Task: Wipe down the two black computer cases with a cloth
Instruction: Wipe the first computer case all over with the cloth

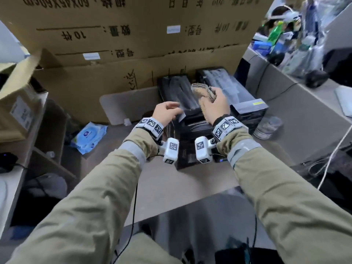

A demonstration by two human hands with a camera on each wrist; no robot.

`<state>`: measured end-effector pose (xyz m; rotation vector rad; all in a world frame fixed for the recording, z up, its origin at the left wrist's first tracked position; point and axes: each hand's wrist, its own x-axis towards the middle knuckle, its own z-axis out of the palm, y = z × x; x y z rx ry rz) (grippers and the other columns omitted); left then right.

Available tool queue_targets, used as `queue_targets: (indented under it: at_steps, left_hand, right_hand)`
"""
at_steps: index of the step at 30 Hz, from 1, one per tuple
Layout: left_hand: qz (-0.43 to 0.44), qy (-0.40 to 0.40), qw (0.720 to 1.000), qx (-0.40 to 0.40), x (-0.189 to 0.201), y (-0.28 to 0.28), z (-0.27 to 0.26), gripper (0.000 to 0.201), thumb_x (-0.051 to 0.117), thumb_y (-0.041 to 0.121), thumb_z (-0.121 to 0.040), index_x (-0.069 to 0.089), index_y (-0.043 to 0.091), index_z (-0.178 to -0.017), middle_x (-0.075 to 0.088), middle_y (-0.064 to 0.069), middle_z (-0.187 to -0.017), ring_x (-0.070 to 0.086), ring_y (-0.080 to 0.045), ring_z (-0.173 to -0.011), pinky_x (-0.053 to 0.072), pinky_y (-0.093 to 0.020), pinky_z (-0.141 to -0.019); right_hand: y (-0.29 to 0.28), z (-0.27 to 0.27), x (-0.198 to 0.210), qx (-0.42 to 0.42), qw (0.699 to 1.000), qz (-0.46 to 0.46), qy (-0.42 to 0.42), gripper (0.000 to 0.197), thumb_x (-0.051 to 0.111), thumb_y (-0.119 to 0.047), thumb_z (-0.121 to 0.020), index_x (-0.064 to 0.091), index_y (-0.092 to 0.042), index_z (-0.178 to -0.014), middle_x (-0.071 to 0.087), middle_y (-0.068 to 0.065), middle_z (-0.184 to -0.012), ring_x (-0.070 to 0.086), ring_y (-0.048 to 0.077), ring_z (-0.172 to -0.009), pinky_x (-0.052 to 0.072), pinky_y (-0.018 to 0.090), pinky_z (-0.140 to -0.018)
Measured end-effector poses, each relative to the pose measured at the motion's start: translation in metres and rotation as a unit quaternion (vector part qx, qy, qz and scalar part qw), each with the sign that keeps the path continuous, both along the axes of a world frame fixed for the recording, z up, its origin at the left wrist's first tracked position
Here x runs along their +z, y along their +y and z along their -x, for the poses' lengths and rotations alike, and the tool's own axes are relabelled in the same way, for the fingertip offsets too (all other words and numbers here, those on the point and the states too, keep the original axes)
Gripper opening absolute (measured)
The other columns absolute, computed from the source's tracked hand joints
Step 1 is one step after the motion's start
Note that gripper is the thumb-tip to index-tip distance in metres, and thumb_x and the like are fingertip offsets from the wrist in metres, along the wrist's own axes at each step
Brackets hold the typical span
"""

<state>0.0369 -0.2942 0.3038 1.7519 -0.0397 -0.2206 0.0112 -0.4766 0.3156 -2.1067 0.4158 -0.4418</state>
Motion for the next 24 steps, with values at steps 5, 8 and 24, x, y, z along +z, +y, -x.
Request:
queue_targets:
  at_steps: [5, 8, 24]
  left_hand:
    - [-0.054, -0.007, 0.998, -0.029, -0.013, -0.016, -0.006, 0.016, 0.073, 0.007, -0.087, 0.074, 0.008, -0.103, 0.063, 0.002, -0.070, 0.049, 0.002, -0.044, 0.040, -0.010, -0.047]
    - [-0.033, -0.003, 0.999, -0.019, -0.023, -0.014, -0.012, 0.017, 0.076, 0.002, -0.083, 0.069, 0.015, -0.093, 0.067, -0.002, -0.084, 0.057, -0.007, -0.060, 0.048, -0.017, -0.055]
    - [0.060, 0.090, 0.994, -0.005, -0.027, 0.011, -0.031, 0.019, 0.049, -0.006, -0.086, 0.060, 0.009, -0.083, 0.059, -0.009, -0.073, 0.030, -0.011, -0.029, 0.018, -0.014, -0.033]
  right_hand:
    - [-0.032, -0.007, -0.017, -0.001, 0.979, 0.183, 0.091, 0.032, 0.044, -0.034, -0.101, 0.063, -0.025, -0.125, 0.058, 0.009, -0.134, 0.044, 0.035, -0.131, 0.032, 0.041, -0.110]
    - [-0.016, -0.005, -0.039, 0.101, 0.969, 0.174, 0.145, 0.053, 0.030, -0.047, -0.105, 0.046, -0.020, -0.147, 0.026, 0.007, -0.164, 0.010, 0.028, -0.154, 0.004, 0.046, -0.124]
    - [0.033, -0.018, -0.059, 0.162, 0.924, 0.341, 0.058, 0.041, 0.025, -0.043, -0.102, 0.052, -0.034, -0.131, 0.059, -0.008, -0.126, 0.045, 0.017, -0.128, 0.004, 0.053, -0.123]
